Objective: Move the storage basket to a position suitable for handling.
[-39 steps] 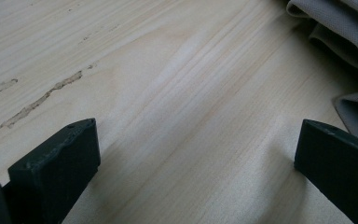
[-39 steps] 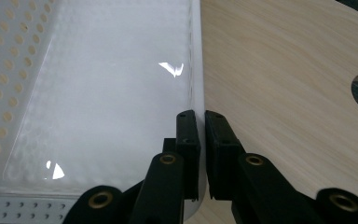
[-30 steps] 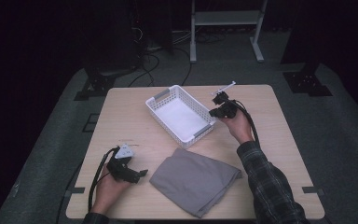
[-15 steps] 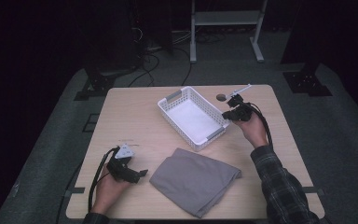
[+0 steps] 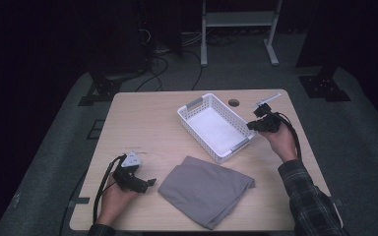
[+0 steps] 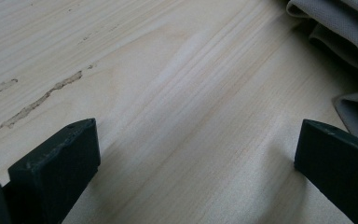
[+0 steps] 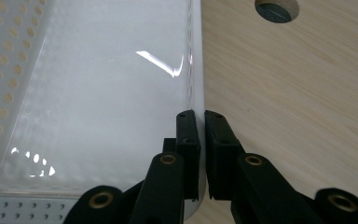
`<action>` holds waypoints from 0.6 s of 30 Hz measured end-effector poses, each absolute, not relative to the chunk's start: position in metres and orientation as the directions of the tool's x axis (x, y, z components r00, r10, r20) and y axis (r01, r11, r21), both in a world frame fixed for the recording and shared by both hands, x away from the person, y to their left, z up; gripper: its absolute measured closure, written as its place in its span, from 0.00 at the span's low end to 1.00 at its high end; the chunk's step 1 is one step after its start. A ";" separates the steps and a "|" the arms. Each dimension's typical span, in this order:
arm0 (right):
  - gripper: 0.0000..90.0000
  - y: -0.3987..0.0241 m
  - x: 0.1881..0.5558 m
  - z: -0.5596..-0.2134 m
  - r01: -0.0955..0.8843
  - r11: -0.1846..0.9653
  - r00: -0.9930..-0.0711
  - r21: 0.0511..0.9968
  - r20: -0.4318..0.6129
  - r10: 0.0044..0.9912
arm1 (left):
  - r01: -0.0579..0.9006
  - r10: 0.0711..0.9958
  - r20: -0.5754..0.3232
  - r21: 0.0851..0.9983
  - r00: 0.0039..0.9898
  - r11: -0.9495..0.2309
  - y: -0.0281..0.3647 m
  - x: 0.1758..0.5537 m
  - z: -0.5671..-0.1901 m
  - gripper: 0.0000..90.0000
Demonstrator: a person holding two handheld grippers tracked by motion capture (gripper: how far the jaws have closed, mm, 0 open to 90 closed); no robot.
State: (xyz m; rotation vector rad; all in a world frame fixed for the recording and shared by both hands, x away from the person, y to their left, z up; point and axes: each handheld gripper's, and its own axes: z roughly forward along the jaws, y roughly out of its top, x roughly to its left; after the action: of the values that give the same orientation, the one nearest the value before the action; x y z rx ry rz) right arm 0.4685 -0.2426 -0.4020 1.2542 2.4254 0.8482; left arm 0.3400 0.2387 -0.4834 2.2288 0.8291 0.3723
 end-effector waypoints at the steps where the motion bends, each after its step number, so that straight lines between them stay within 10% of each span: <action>1: 0.93 -0.243 0.469 -0.402 0.647 0.450 -0.583 0.616 0.019 0.812 | 0.452 0.659 0.019 0.713 0.752 -0.535 0.239 0.340 -0.483 0.00; 18: 0.78 -0.258 0.446 -0.382 0.611 0.412 -0.565 0.676 0.008 0.825 | 0.452 0.659 0.019 0.713 0.752 -0.536 0.239 0.340 -0.483 0.00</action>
State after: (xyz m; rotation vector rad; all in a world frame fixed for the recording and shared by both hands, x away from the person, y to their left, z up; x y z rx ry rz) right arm 0.4462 -0.2578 -0.3817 1.2412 2.3465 0.9182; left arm 0.3401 0.2388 -0.4834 2.2293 0.8290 0.3722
